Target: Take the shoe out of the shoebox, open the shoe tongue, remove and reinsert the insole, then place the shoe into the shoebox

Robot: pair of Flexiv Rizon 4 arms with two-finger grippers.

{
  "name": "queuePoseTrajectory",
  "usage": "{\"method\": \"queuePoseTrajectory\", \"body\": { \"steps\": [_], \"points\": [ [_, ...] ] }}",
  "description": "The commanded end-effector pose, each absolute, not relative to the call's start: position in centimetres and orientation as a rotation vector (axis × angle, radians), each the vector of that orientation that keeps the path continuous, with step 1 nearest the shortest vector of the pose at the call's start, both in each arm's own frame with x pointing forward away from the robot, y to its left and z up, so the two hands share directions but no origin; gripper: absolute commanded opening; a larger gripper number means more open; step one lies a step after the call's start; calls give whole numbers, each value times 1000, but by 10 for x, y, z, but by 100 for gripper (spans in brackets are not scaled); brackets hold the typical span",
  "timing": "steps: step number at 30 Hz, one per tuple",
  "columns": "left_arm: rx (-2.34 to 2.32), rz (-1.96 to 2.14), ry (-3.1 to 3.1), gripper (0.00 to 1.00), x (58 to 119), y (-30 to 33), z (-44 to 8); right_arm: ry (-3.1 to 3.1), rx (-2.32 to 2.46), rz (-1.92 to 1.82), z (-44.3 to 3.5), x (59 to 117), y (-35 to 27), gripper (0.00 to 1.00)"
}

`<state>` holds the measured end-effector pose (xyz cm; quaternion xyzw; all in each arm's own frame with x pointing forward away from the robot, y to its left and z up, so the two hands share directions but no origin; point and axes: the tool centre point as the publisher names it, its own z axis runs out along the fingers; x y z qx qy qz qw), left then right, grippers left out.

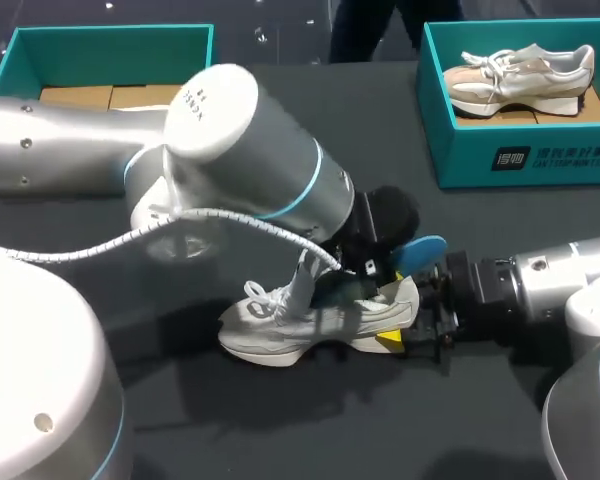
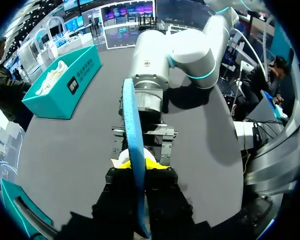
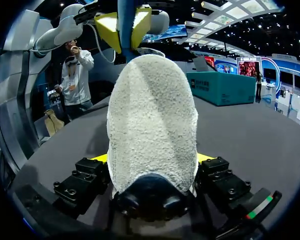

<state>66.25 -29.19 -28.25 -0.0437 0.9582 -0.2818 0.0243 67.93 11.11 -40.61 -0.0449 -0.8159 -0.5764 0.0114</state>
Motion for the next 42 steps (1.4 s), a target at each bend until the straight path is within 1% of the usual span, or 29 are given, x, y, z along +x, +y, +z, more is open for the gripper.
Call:
{"method": "queuePoseTrajectory", "body": {
  "steps": [1,15,21,26,40,42],
  "points": [
    [-116,-774,3088,0,661,-295,-247,-2549,-142,-1793,-405,678,112,0],
    [-156,-813,3106,0,662,-295,-245,-2549,-142,-1793,-405,678,112,0],
    [-207,-1151,3060,0,656,-294,-186,-2549,-142,-1793,-405,678,112,0],
    [-198,-1417,3019,0,651,-295,-119,-2549,-142,-1793,-405,678,112,0],
    [-198,-1417,3019,0,651,-295,-119,-2549,-142,-1793,-405,678,112,0],
    [-190,-1582,3001,0,644,-281,-107,-2549,-142,-1793,-405,678,112,0]
  ]
}}
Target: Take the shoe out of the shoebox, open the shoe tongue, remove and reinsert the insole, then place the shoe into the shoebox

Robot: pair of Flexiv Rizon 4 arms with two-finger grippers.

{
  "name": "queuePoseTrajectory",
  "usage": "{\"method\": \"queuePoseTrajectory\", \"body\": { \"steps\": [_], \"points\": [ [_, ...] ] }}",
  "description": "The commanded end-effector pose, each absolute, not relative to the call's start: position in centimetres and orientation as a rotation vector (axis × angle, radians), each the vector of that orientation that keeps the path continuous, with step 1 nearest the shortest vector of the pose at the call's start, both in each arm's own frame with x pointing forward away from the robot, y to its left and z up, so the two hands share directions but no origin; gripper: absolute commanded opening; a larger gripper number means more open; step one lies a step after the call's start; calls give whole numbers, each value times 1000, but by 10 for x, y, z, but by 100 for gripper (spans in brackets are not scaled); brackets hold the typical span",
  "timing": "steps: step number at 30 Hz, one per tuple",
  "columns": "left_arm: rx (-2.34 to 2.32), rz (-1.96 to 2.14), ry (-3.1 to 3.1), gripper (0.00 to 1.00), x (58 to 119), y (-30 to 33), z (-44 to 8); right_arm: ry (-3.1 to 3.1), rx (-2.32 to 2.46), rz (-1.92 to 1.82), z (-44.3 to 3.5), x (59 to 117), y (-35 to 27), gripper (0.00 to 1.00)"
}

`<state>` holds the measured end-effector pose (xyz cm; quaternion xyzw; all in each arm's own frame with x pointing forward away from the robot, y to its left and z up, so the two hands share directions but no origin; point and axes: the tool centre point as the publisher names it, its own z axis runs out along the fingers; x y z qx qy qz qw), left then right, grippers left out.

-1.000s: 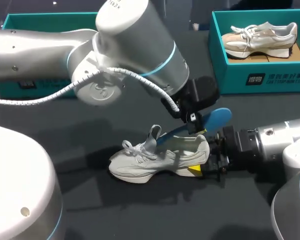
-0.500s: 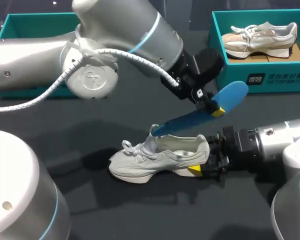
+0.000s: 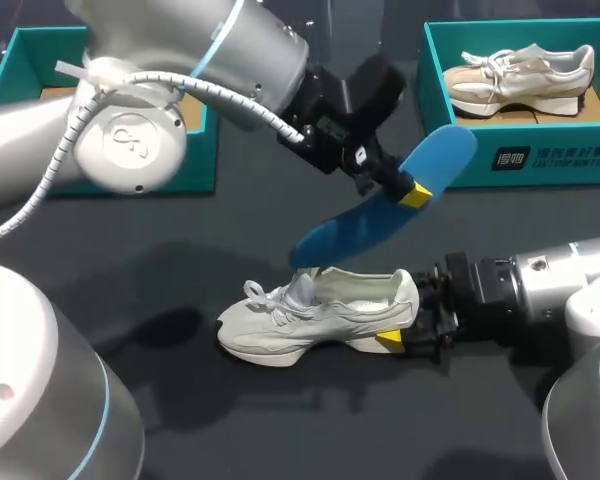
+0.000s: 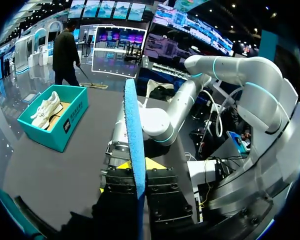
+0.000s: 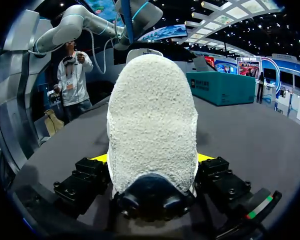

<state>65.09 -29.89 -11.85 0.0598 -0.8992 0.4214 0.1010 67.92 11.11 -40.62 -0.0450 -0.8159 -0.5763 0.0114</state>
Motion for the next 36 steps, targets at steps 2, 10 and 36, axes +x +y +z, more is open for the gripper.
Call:
{"method": "queuePoseTrajectory", "body": {
  "steps": [2,10,36],
  "points": [
    [176,1458,-2481,0,638,-269,-93,-2549,-142,-1793,-405,678,112,0],
    [139,1686,-2229,0,621,-230,-42,-2549,-142,-1793,-405,678,112,0],
    [251,2000,-2052,0,590,-202,-25,-2549,-142,-1793,-405,678,112,0]
  ]
}}
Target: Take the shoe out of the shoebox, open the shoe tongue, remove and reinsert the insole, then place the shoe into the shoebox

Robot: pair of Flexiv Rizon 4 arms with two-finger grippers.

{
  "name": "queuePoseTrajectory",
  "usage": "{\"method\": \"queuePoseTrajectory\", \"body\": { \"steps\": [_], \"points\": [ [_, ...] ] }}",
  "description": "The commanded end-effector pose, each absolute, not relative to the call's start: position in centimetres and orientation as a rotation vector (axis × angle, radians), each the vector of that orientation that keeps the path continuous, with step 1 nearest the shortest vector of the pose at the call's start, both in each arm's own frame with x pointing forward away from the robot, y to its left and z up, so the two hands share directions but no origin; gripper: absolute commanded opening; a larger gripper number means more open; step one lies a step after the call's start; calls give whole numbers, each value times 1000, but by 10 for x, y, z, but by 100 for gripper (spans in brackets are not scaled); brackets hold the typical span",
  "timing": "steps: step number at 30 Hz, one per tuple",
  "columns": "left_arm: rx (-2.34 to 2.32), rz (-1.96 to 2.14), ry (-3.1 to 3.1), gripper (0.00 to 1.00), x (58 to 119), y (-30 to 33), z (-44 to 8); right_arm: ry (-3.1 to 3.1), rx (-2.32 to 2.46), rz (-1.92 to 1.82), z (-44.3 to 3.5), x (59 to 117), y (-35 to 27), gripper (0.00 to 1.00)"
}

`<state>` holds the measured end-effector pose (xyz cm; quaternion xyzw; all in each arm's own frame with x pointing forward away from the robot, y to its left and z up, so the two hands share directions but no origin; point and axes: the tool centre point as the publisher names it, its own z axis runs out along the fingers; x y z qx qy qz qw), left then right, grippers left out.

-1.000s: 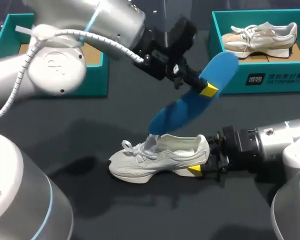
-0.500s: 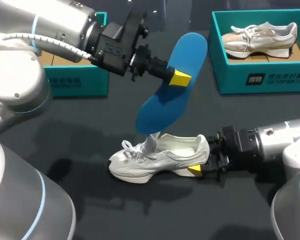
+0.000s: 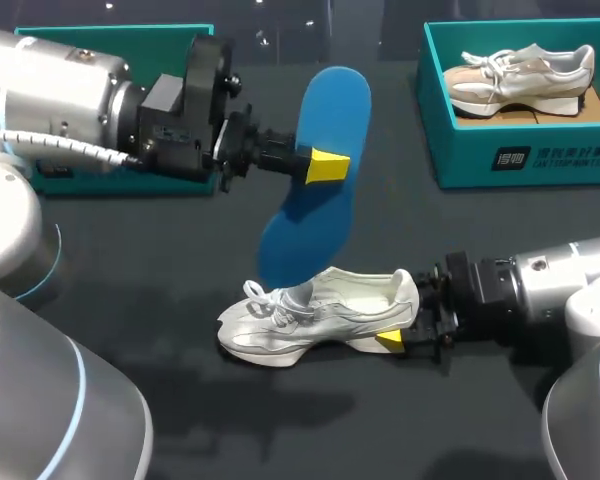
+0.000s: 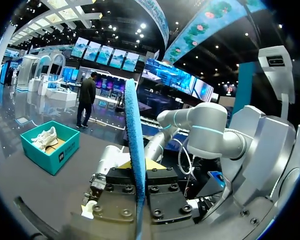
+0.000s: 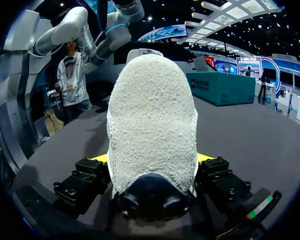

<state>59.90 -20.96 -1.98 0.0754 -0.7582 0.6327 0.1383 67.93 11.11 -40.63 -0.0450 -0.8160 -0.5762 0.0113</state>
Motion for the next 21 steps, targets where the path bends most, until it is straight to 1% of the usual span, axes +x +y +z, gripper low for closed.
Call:
{"method": "queuePoseTrajectory", "body": {
  "steps": [1,8,21],
  "points": [
    [258,2004,-2038,0,591,-202,-25,-2549,-142,-1793,-405,678,112,0],
    [274,2018,-2010,0,600,-203,-22,-2549,-142,-1793,-405,678,112,0],
    [356,2070,-2005,0,600,-203,-23,-2549,-142,-1793,-405,678,112,0]
  ]
}}
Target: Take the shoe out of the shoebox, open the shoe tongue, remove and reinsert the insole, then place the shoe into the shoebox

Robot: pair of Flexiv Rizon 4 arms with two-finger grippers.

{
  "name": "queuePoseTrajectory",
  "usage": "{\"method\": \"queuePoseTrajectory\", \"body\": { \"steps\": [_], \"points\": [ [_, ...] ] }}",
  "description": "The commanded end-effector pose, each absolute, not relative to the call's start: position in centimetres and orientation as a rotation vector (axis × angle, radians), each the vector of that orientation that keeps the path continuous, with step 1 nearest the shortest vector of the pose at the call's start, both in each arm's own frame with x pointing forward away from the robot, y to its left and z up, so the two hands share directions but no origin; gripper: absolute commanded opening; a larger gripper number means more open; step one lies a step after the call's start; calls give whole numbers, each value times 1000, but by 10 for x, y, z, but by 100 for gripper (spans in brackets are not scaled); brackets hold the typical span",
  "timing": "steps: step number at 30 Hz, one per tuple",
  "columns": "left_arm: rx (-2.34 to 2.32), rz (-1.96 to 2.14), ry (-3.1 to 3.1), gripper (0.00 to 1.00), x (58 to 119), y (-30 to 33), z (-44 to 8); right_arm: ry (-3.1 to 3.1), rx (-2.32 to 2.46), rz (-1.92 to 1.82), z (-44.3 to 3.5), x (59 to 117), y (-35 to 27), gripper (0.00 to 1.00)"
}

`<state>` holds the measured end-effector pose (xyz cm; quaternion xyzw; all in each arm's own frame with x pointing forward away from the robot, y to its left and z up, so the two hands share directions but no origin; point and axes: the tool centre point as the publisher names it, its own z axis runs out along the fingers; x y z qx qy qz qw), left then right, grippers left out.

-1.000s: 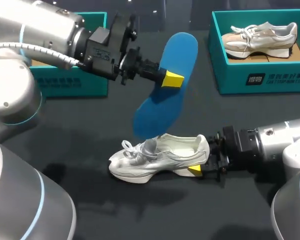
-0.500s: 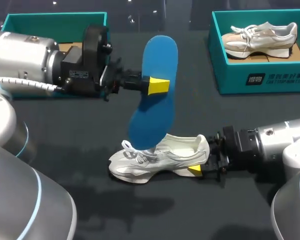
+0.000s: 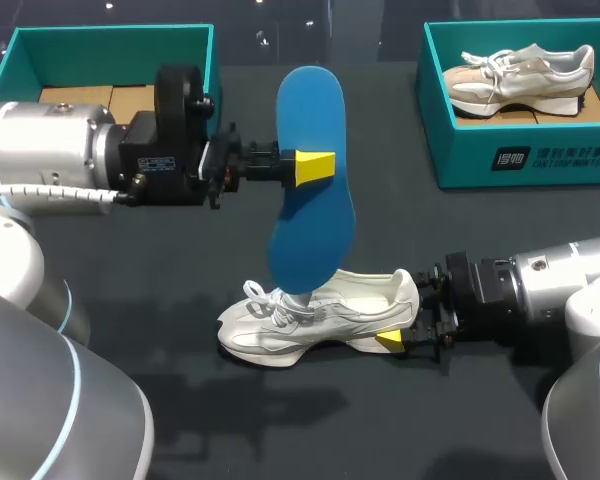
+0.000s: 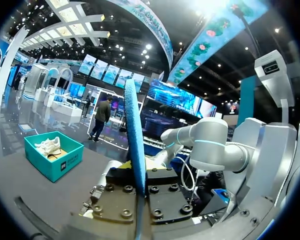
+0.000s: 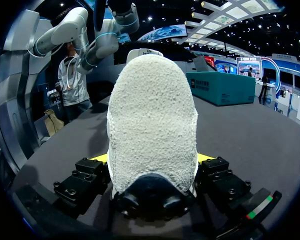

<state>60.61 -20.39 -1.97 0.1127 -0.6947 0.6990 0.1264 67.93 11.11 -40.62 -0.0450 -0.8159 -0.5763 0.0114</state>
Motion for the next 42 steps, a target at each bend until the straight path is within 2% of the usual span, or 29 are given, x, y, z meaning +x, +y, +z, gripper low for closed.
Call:
{"method": "queuePoseTrajectory", "body": {
  "steps": [1,12,13,16,25,39,42],
  "points": [
    [358,2068,-1992,0,600,-202,-24,-2549,-142,-1793,-405,678,112,0],
    [358,2068,-1992,0,600,-202,-24,-2567,-133,-1768,-402,679,110,0],
    [358,2068,-1992,0,600,-202,-24,-2576,-134,-1761,-399,679,109,11],
    [358,2068,-1992,0,600,-202,-24,-2600,-135,-1722,-398,680,105,100],
    [358,2068,-1992,0,600,-202,-24,-2666,-157,-1552,-392,678,91,100],
    [358,2068,-1992,0,600,-202,-24,-2899,-272,-831,-351,673,84,100],
    [358,2068,-1992,0,600,-202,-24,-2899,-272,-831,-351,673,84,100]
  ]
}}
